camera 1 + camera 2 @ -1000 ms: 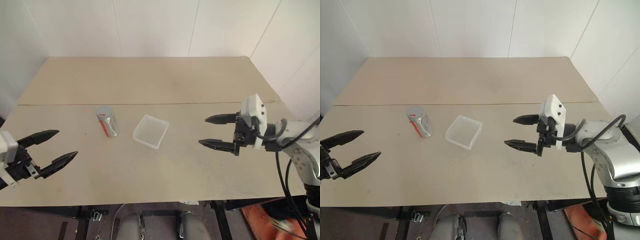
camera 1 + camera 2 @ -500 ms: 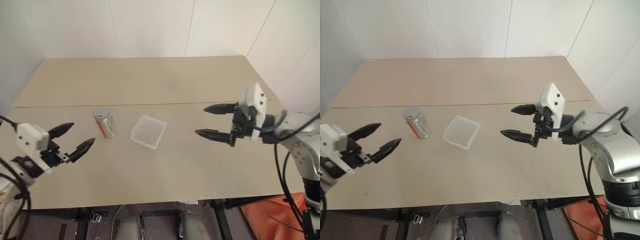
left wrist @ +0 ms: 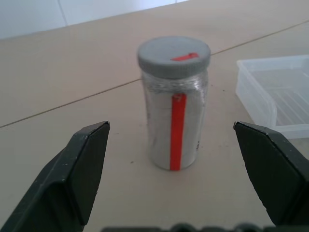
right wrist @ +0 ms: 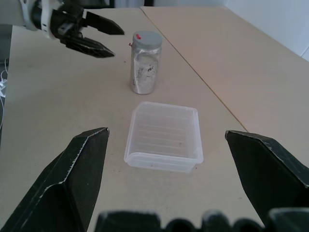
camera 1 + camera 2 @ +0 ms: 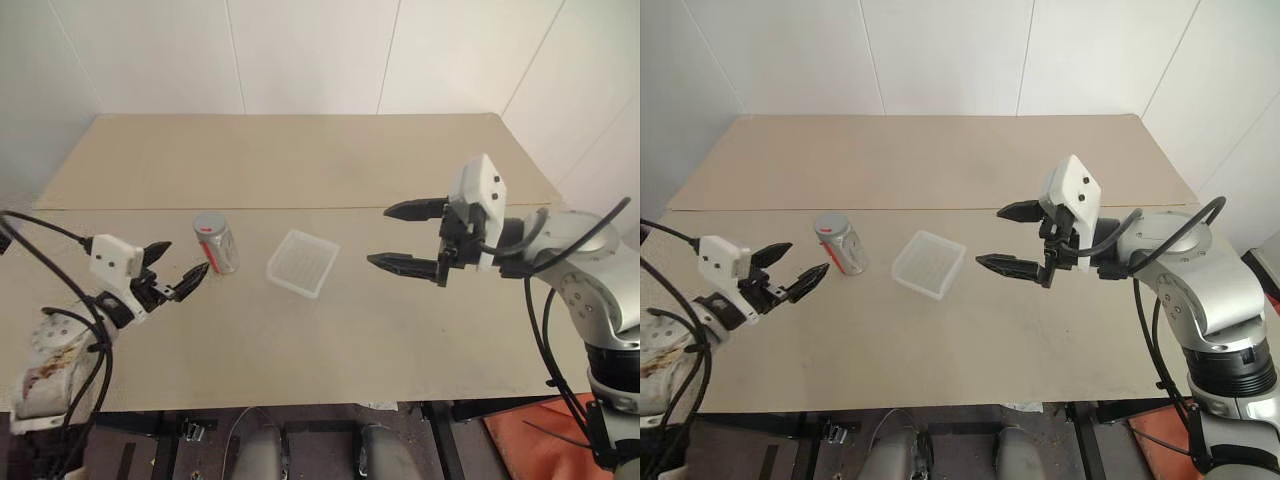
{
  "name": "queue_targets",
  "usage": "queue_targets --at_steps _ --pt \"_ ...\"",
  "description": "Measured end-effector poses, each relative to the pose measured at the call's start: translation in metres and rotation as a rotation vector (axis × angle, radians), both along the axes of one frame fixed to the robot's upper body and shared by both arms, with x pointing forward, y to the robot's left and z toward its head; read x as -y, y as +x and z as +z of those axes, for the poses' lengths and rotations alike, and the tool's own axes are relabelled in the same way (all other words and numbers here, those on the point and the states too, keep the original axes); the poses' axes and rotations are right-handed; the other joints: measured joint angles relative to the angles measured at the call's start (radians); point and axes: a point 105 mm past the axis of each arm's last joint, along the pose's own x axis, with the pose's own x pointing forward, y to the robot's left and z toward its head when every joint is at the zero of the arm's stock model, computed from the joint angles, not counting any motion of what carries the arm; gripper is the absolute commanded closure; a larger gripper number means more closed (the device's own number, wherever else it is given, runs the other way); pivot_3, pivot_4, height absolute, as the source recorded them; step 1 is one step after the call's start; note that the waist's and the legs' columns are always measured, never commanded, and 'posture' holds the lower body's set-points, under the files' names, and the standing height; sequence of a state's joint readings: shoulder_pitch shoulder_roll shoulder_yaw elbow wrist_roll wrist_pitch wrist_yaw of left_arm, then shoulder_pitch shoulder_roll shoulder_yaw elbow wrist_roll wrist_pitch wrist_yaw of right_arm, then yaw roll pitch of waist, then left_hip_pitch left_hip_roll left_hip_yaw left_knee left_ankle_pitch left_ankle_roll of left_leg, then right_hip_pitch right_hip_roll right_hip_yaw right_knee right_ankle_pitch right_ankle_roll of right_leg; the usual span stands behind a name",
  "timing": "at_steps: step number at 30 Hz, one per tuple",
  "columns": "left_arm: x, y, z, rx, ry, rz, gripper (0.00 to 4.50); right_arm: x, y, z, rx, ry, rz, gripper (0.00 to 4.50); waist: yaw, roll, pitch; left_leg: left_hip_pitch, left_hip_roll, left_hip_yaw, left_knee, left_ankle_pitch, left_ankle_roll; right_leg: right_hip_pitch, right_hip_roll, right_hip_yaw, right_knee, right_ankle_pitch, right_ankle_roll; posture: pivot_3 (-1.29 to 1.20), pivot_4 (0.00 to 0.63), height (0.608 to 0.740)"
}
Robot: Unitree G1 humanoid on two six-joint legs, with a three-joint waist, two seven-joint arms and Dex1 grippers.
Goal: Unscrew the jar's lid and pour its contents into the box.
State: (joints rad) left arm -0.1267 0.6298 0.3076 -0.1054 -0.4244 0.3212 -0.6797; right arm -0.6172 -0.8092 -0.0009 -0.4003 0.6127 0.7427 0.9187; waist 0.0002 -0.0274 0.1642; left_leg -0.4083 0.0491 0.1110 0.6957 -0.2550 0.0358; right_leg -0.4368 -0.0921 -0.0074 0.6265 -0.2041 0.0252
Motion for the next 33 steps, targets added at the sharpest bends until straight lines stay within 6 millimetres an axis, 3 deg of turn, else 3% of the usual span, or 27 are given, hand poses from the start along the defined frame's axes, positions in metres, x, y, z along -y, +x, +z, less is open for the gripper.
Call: queue_targets --at_steps 4,10,15,19,24,29,33 --pt "0.013 0.017 -0.004 0.008 -0.007 -0.026 0.02 -0.001 -0.001 0.0 0.002 -0.002 0.0 0.0 0.002 0.0 0.0 0.0 0.0 0.0 0.0 0.0 0.0 0.0 0.0 0.0 0.0 0.0 0.0 0.0 0.15 0.74" --pt "0.017 0.042 -0.007 0.048 -0.003 0.046 0.02 -0.002 -0.007 0.005 0.025 -0.001 0.016 0.0 0.003 0.0 0.0 -0.001 0.0 0.0 0.0 0.0 0.0 0.0 0.0 -0.001 0.0 0.0 0.0 0.0 0.15 0.74" --pt "0.026 0.054 -0.016 0.047 -0.013 0.057 0.02 -0.002 -0.01 0.007 0.034 0.006 0.023 0.0 0.003 0.0 0.0 -0.001 0.0 -0.001 0.0 0.0 0.0 0.0 0.0 -0.001 0.0 0.0 0.0 0.0 0.15 0.74" --pt "0.034 0.063 -0.015 0.074 -0.03 0.067 0.85 -0.001 -0.011 0.01 0.043 0.014 0.019 0.0 0.005 -0.001 0.0 -0.002 0.0 -0.001 0.001 0.0 0.0 0.0 0.0 -0.001 0.0 0.0 0.001 0.0 0.15 0.74" --pt "0.04 0.071 -0.007 0.139 -0.023 0.075 2.46 -0.001 -0.011 0.009 0.044 0.016 0.016 0.0 0.007 -0.001 0.0 -0.002 0.0 -0.001 0.001 0.0 0.0 0.0 0.0 -0.001 0.0 0.001 0.001 0.0 0.15 0.74" --pt "0.053 0.068 0.011 0.165 -0.04 -0.002 2.48 -0.008 -0.013 0.009 0.055 0.051 0.018 0.0 0.007 -0.001 0.0 -0.003 0.0 -0.002 0.002 0.0 0.0 -0.001 0.0 -0.002 0.0 0.001 0.001 0.0 0.15 0.74" --pt "0.084 0.05 0.048 0.127 -0.037 -0.29 2.48 -0.043 -0.011 0.033 0.108 0.131 0.113 0.0 -0.009 -0.001 0.0 -0.004 0.0 -0.002 0.002 0.001 -0.001 -0.003 0.001 -0.002 0.003 0.001 0.001 0.0 0.15 0.74"
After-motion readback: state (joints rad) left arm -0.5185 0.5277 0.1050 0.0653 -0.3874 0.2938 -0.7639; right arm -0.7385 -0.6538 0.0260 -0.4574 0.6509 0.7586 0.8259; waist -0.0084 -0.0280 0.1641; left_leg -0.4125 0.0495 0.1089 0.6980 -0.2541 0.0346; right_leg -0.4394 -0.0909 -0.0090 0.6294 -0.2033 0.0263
